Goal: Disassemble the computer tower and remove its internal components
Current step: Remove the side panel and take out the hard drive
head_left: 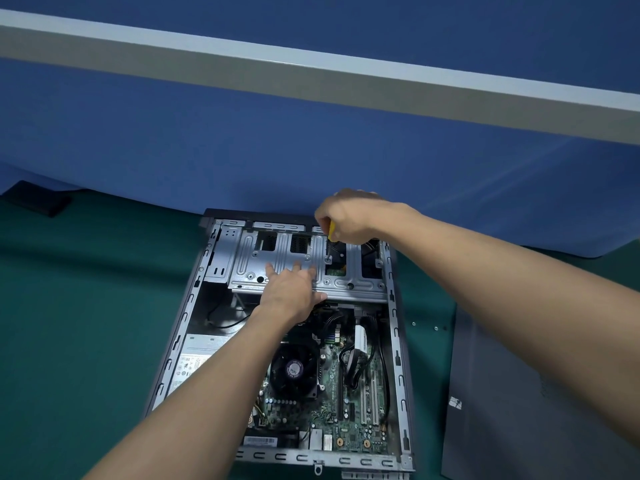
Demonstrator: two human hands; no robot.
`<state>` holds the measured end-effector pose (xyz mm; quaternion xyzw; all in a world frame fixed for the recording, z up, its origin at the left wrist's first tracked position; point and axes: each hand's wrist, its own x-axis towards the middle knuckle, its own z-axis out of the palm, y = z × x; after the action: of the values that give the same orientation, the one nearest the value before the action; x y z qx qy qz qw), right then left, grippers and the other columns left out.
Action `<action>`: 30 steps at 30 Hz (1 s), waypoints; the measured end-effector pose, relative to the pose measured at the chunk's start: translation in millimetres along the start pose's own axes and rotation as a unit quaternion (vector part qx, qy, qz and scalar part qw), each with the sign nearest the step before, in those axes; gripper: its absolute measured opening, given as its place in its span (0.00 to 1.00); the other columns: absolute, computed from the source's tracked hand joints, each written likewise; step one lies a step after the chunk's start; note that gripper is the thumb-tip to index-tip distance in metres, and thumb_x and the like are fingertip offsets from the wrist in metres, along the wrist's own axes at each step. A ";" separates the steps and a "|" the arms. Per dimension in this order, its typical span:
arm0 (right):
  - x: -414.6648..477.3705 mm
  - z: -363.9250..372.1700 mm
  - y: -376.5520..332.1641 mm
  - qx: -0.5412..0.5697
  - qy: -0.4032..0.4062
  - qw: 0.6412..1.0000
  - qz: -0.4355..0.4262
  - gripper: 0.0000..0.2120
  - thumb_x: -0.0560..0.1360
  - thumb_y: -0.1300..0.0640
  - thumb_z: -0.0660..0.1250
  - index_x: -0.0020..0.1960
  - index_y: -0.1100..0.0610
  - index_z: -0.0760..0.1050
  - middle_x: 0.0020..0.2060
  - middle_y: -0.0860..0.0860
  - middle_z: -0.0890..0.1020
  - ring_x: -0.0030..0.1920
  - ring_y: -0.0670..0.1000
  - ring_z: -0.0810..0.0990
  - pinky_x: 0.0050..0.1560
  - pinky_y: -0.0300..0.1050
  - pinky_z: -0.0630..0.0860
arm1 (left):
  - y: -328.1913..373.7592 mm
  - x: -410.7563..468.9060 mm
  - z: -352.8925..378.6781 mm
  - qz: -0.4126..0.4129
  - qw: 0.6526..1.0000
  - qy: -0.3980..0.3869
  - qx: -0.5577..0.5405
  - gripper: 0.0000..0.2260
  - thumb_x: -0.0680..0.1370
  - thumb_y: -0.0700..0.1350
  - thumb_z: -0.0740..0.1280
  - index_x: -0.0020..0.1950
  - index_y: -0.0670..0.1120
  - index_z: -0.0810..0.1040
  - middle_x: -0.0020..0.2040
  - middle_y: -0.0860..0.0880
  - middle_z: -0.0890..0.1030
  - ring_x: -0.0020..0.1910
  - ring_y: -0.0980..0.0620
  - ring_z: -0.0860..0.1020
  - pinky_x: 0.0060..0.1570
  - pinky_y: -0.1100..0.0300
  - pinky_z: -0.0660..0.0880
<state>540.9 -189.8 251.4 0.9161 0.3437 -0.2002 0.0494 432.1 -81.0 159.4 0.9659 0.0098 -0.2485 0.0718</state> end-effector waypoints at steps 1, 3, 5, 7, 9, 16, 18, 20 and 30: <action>-0.9 0.9 -1.2 -0.001 0.000 1.000 0.005 0.02 0.77 0.56 0.63 0.46 0.50 0.71 0.43 0.49 0.76 0.44 0.54 0.75 0.36 0.43 0.66 | 0.4 0.1 -0.1 0.000 1.000 0.000 0.000 0.28 0.81 0.59 0.58 0.77 0.49 0.58 0.77 0.42 0.59 0.69 0.41 0.69 0.74 0.39 0.47; 0.0 4.3 -2.4 -0.031 0.004 0.998 0.050 0.16 0.79 0.41 0.59 0.43 0.53 0.70 0.36 0.47 0.73 0.36 0.51 0.72 0.39 0.45 0.66 | 0.9 -0.1 -0.6 0.001 1.000 -0.001 0.003 0.29 0.81 0.59 0.57 0.78 0.49 0.57 0.77 0.42 0.58 0.69 0.41 0.69 0.74 0.39 0.47; 1.7 5.0 -2.9 -0.043 0.017 0.996 0.078 0.22 0.80 0.39 0.53 0.34 0.53 0.66 0.33 0.47 0.71 0.32 0.49 0.68 0.41 0.45 0.66 | 0.5 -0.4 -0.8 0.001 1.000 -0.001 0.005 0.29 0.81 0.59 0.57 0.78 0.49 0.56 0.77 0.42 0.58 0.70 0.41 0.69 0.74 0.39 0.47; 2.5 4.6 -4.8 -0.067 0.022 0.995 0.066 0.18 0.81 0.48 0.56 0.33 0.54 0.64 0.34 0.49 0.72 0.31 0.50 0.69 0.36 0.42 0.65 | 0.4 -1.2 -0.8 0.001 1.000 -0.003 0.005 0.29 0.81 0.59 0.57 0.78 0.49 0.56 0.78 0.42 0.57 0.70 0.41 0.69 0.74 0.39 0.47; 1.0 1.2 -5.3 -0.068 0.029 0.996 0.048 0.15 0.78 0.55 0.61 0.33 0.55 0.65 0.32 0.50 0.72 0.30 0.50 0.70 0.30 0.39 0.62 | 1.0 -1.3 -1.3 0.001 1.000 -0.005 0.010 0.29 0.81 0.59 0.57 0.78 0.49 0.56 0.78 0.42 0.57 0.70 0.41 0.69 0.74 0.40 0.47; -2.0 -1.1 -1.7 -0.019 -0.014 1.000 -0.007 0.07 0.74 0.62 0.63 0.46 0.50 0.73 0.43 0.49 0.76 0.42 0.53 0.74 0.33 0.41 0.64 | 1.0 -1.1 -1.8 0.000 1.000 -0.009 0.008 0.29 0.81 0.59 0.57 0.78 0.49 0.57 0.78 0.42 0.56 0.70 0.41 0.68 0.74 0.39 0.47; 0.4 3.3 -1.8 -0.061 -0.017 0.997 0.034 0.14 0.77 0.43 0.63 0.44 0.54 0.72 0.37 0.48 0.75 0.37 0.52 0.73 0.36 0.43 0.65 | 1.2 -1.2 -1.9 -0.001 1.000 -0.010 0.009 0.29 0.81 0.59 0.57 0.78 0.49 0.57 0.78 0.42 0.57 0.70 0.41 0.68 0.74 0.40 0.47; 2.0 4.5 -2.5 -0.069 -0.010 0.995 0.070 0.24 0.78 0.36 0.53 0.35 0.54 0.67 0.32 0.47 0.70 0.32 0.50 0.70 0.39 0.45 0.66 | 1.2 -1.1 -2.1 -0.002 1.000 -0.009 0.008 0.29 0.81 0.59 0.57 0.78 0.49 0.57 0.78 0.42 0.58 0.70 0.41 0.68 0.74 0.40 0.47; -0.8 0.0 -0.2 0.000 0.005 1.000 -0.013 0.09 0.72 0.65 0.61 0.44 0.50 0.71 0.44 0.50 0.76 0.44 0.55 0.75 0.32 0.41 0.64 | 2.0 -1.9 -2.8 -0.004 1.000 -0.010 0.008 0.28 0.81 0.59 0.57 0.77 0.49 0.58 0.78 0.42 0.58 0.69 0.41 0.69 0.74 0.40 0.48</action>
<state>540.2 -190.1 251.8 0.9126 0.3559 -0.1963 0.0448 431.8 -82.6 163.0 0.9638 0.0109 -0.2589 0.0629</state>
